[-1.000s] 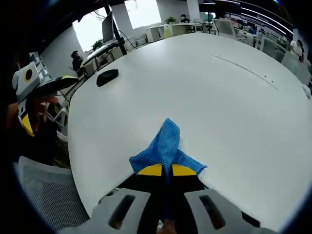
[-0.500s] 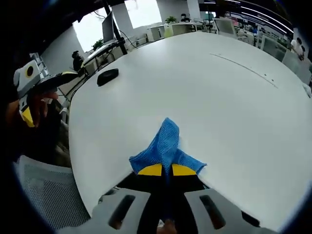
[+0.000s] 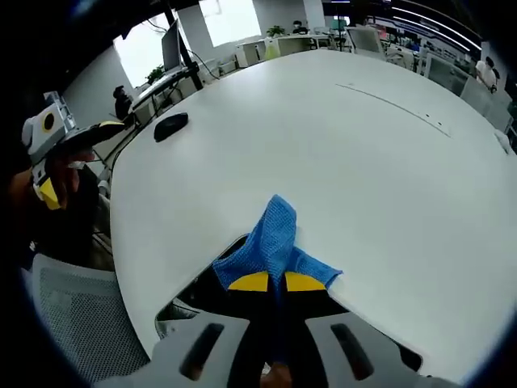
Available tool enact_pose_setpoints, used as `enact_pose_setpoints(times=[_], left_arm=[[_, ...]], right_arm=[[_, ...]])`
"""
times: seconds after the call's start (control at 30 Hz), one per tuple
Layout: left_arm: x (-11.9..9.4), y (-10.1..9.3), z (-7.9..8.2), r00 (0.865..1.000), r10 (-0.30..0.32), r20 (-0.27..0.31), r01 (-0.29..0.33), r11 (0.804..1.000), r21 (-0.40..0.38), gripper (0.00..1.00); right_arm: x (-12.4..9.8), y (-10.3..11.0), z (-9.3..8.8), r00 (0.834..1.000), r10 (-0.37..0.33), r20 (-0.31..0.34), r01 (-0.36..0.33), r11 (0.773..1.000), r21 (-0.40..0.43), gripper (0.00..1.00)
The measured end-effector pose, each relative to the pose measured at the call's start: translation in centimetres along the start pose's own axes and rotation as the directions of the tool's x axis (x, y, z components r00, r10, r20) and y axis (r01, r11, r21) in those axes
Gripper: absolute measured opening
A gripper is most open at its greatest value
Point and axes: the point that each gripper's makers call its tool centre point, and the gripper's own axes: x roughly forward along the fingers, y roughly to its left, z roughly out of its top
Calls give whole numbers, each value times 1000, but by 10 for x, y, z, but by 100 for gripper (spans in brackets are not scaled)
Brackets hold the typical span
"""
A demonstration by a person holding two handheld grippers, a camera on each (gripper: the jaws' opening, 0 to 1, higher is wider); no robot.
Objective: Wipe the mirror surface with the cleaning cloth until all visible marks leave the cleaned area.
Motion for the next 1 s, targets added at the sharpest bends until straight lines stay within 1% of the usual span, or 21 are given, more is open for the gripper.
enact_pose_setpoints(times=[0.1, 0.23, 0.47, 0.63, 0.77, 1.0], left_arm=[[1, 0, 1, 1000, -1, 7, 1, 1000, -24, 99], [4, 0, 3, 1000, -6, 8, 6, 1000, -16, 99], [5, 0, 9, 1000, -2, 19, 2, 1000, -15, 99], [4, 0, 8, 1000, 1, 17, -1, 1000, -23, 99], [4, -1, 7, 1000, 2, 15, -2, 1000, -25, 99], [3, -1, 9, 1000, 6, 27, -5, 999, -33, 99]], right_arm=[[-2, -7, -4, 1000, -7, -3, 7, 1000, 5, 0], [-6, -15, -8, 1000, -18, -10, 18, 1000, 9, 0], [-12, -22, -13, 999, -28, -23, 29, 999, 20, 0], [-16, -14, -12, 999, -41, -20, 42, 999, 24, 0], [-17, -14, -13, 998, -55, -5, 55, 998, 38, 0], [-17, -8, -18, 998, -61, -7, 61, 997, 39, 0]])
